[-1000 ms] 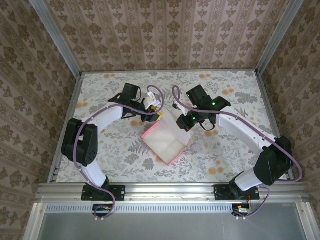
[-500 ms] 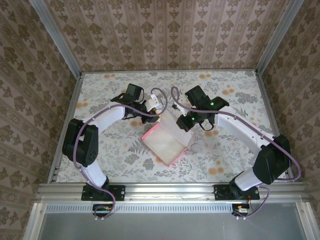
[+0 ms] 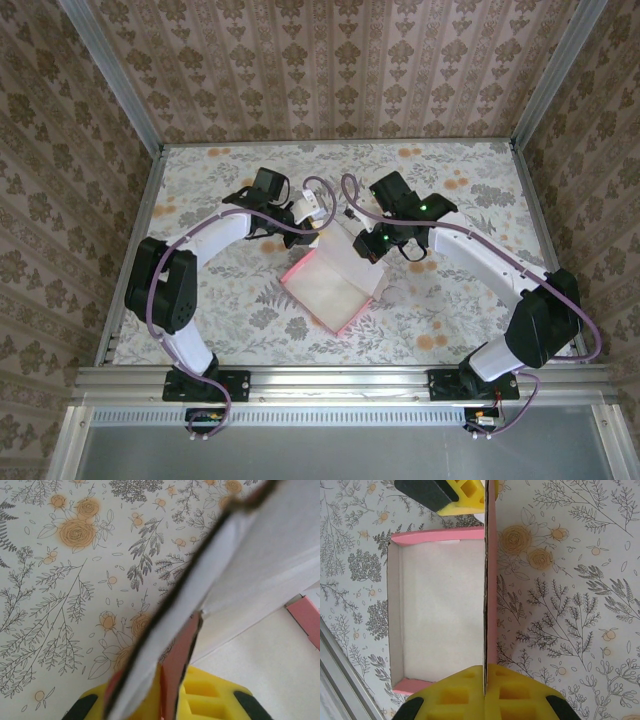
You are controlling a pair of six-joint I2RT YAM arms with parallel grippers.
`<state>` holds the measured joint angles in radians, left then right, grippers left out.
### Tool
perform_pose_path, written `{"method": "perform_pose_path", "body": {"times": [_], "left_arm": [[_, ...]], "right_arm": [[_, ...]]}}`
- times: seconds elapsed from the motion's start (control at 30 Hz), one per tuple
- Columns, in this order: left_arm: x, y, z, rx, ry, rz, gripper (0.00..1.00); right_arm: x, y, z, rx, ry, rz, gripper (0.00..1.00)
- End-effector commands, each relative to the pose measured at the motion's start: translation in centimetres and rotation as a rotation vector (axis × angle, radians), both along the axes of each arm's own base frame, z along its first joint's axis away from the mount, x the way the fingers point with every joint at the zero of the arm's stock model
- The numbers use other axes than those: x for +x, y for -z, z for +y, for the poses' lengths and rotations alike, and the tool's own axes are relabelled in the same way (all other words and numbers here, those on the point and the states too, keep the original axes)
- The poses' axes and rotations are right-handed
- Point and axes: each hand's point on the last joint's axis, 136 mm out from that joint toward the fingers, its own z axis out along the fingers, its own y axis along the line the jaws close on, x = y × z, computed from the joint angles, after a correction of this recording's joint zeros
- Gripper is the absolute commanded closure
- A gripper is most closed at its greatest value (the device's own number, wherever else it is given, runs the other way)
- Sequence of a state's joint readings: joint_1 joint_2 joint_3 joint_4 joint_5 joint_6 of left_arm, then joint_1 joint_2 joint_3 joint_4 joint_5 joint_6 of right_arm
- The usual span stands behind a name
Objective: Fold the paper box
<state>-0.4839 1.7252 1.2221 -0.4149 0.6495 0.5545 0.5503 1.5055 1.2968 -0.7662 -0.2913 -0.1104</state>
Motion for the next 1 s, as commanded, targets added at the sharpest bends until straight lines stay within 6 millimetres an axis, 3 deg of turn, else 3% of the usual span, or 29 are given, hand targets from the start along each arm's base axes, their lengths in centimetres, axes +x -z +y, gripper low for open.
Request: {"method": "perform_pose_path", "body": {"times": [0.0, 0.17, 0.4, 0.57, 0.77, 0.97], "left_arm": [[0.1, -0.8, -0.3, -0.002, 0.004, -0.002, 0.92], [0.1, -0.8, -0.3, -0.006, -0.002, 0.002, 0.93], [0.2, -1.0, -0.4, -0.038, -0.032, -0.013, 0.97], [0.3, -0.3, 0.2, -0.025, -0.082, -0.040, 0.97], [0.2, 0.5, 0.9, -0.004, -0.143, -0.035, 0.96], [0.1, 0.8, 1.2, -0.011, -0.186, -0.030, 0.94]], "right_arm": [[0.4, 0.2, 0.1, -0.009, 0.007, -0.017, 1.00], [0.5, -0.1, 0.2, 0.000, 0.016, -0.026, 0.96], [0.9, -0.4, -0.2, 0.035, 0.118, -0.039, 0.55], [0.5, -0.8, -2.1, 0.036, 0.226, -0.075, 0.37], [-0.4, -0.2, -5.5, 0.012, 0.379, -0.079, 0.32], [-1.3, 1.8, -6.3, 0.015, 0.409, -0.020, 0.36]]}}
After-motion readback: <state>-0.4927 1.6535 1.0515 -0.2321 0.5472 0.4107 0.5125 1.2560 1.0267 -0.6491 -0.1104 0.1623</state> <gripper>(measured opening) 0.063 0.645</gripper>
